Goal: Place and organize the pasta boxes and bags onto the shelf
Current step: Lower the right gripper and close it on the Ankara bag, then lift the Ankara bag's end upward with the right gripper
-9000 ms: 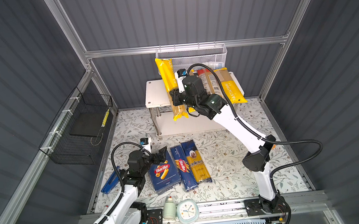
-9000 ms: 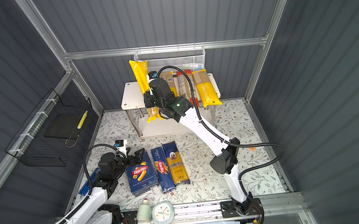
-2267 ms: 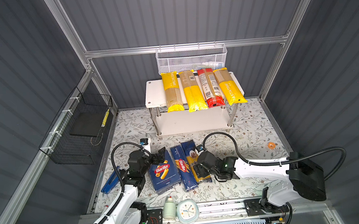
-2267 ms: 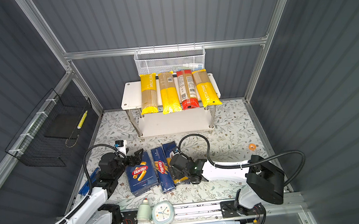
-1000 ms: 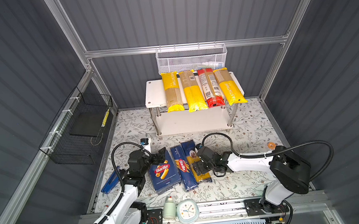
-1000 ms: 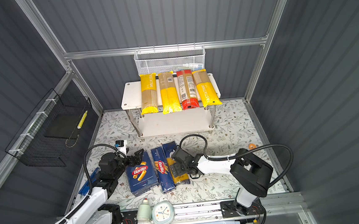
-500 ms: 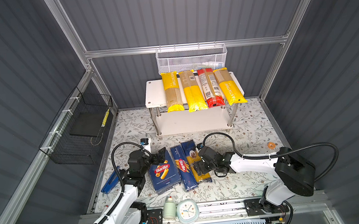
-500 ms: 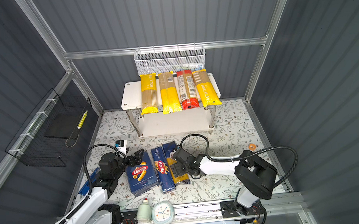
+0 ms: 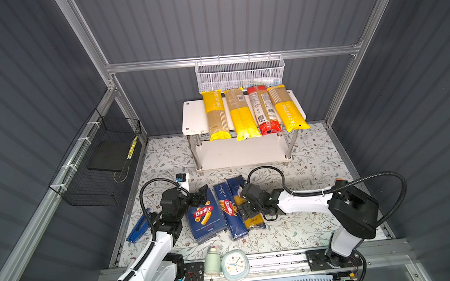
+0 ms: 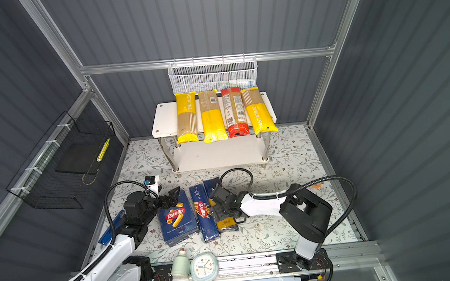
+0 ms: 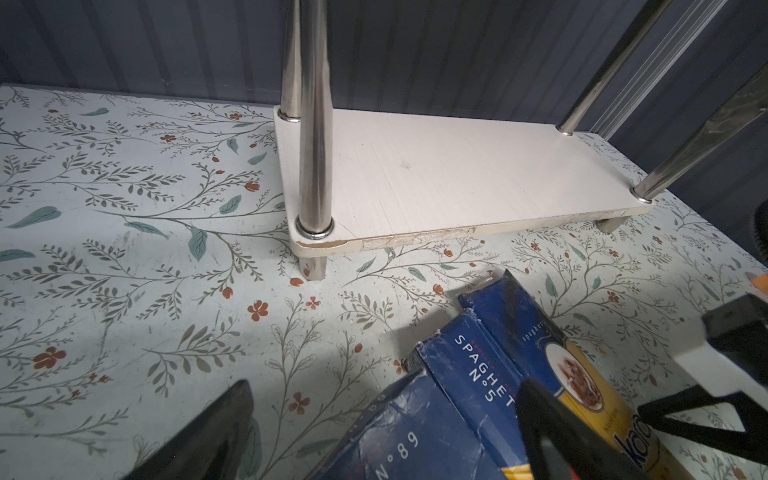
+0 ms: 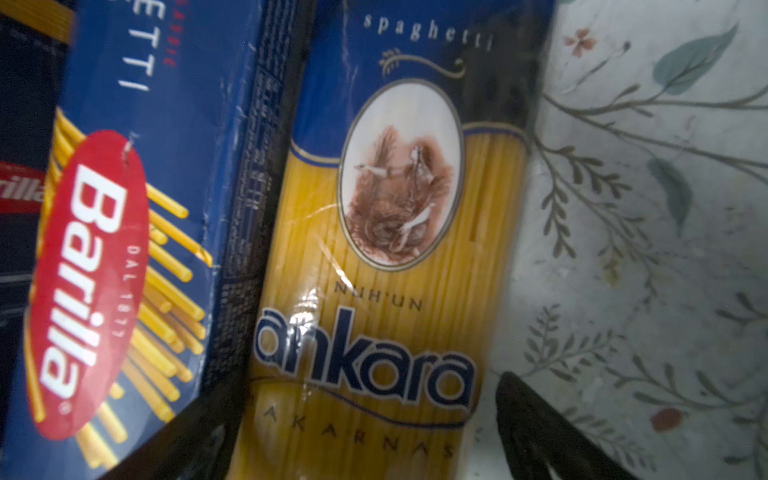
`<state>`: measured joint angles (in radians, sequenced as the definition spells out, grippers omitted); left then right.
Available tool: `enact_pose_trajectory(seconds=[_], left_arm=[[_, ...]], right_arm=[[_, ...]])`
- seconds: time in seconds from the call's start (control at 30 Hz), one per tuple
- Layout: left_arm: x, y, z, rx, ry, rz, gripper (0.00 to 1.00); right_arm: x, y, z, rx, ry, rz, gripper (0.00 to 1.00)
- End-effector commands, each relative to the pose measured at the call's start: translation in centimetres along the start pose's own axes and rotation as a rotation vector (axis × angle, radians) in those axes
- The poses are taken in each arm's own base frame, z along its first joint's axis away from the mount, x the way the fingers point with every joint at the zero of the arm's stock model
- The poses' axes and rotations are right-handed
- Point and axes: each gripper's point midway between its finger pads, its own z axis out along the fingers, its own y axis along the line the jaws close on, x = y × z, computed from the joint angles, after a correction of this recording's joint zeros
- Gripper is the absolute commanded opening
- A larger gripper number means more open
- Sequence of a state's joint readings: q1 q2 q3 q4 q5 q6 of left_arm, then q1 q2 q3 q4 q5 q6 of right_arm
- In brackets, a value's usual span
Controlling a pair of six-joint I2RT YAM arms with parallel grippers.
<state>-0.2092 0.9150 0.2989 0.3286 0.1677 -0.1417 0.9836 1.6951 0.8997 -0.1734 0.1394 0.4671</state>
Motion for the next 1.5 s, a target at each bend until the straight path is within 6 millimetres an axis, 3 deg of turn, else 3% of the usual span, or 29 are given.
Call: enact_pose_trajectory(seconds=[0.0,0.5,0.77,1.23,1.47], left_arm=[[-0.8,-0.3,0.0,0.009,-0.016,0.020,0.99],[-0.8,-0.4,0.0,0.010,-0.014,0.020,0.99],[-0.8,-0.3,0.1,0.008,-0.013,0.020,0.99],[-0.8,-0.2,0.0,0.001,-0.015,0.017,0.99],[-0.8,-0.2,0.0,0.001,-0.017,0.018,0.99]], right_arm=[[0.6,-0.7,0.0,0.026,0.018,0.016,0.95],[3.2,-4.9,-1.3,0.095,0.041,0.048,0.93],[2.4,-2.6,-2.8,-0.053,-0.023,-0.098,0.96],[2.0,-3.5,-1.1,0.040,0.026,-0.211,0.99],[3.0,-3.4,0.0,0.020,0.053,-0.192,0.99]])
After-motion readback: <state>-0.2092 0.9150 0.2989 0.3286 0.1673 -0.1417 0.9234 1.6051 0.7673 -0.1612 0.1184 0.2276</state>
